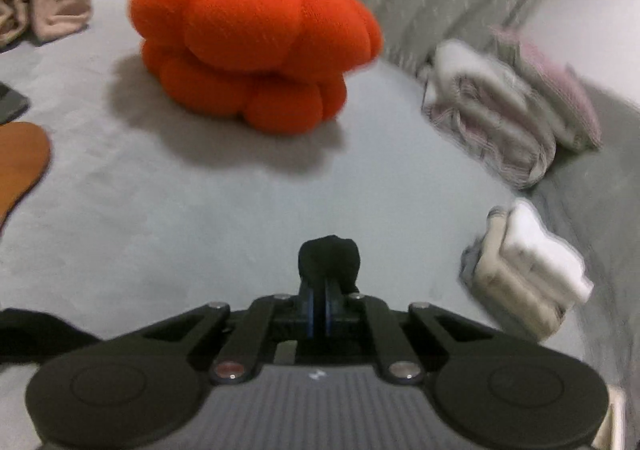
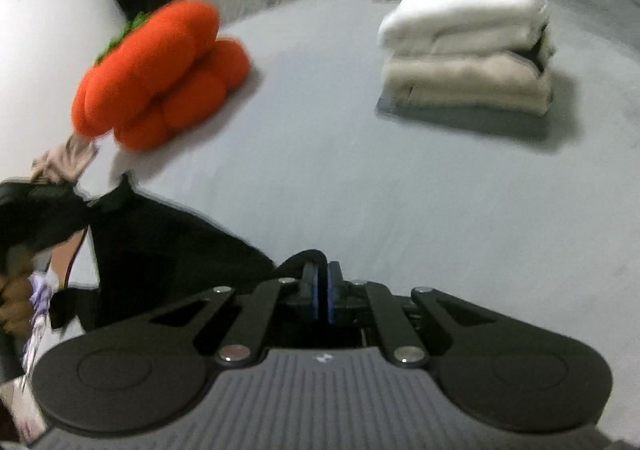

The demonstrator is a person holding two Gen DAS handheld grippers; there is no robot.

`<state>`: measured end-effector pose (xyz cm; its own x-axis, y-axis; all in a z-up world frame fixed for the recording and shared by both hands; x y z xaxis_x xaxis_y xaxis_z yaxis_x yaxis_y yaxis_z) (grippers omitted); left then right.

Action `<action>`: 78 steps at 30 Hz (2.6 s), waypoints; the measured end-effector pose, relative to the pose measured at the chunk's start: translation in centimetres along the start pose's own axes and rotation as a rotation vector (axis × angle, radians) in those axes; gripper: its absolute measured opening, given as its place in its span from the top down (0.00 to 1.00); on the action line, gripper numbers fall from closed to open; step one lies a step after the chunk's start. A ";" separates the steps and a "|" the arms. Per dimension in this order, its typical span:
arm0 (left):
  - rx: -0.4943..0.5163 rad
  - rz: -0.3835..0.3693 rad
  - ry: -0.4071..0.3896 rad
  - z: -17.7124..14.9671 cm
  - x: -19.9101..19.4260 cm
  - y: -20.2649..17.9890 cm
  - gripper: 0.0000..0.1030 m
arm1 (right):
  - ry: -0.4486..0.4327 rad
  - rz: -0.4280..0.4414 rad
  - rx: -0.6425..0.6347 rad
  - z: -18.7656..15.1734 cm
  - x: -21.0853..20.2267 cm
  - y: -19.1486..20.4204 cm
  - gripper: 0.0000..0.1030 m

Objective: Fold clothes

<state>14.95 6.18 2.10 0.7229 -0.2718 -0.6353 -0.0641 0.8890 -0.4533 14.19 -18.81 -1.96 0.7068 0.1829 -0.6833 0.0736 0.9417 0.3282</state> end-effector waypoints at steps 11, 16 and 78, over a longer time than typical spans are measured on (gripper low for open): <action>-0.040 0.032 -0.001 -3.4 -8.6 5.4 0.96 | -0.080 -0.031 0.073 0.1 -3.9 -2.4 0.96; -0.005 0.084 0.142 -8.1 -8.5 7.7 0.96 | 0.058 -0.071 -0.007 -2.3 -2.7 -2.2 0.96; -0.171 -0.264 0.350 -19.8 -11.4 0.9 0.47 | 0.171 0.388 -0.126 -10.2 -10.2 6.9 0.91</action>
<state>-6.95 2.78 -3.46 0.4565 -0.6144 -0.6435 -0.0430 0.7072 -0.7057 0.33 -11.27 0.66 0.5382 0.5640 -0.6263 -0.2681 0.8191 0.5071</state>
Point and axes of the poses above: each gripper's, at about its wrist camera, not at the fingertips, and x roughly the way its jaws point, y to its left, z to its top, the point moved 7 cm from there along x, roughly the way its jaws point, and after that the axes turned 1 degree about y, right-handed, at the moved point
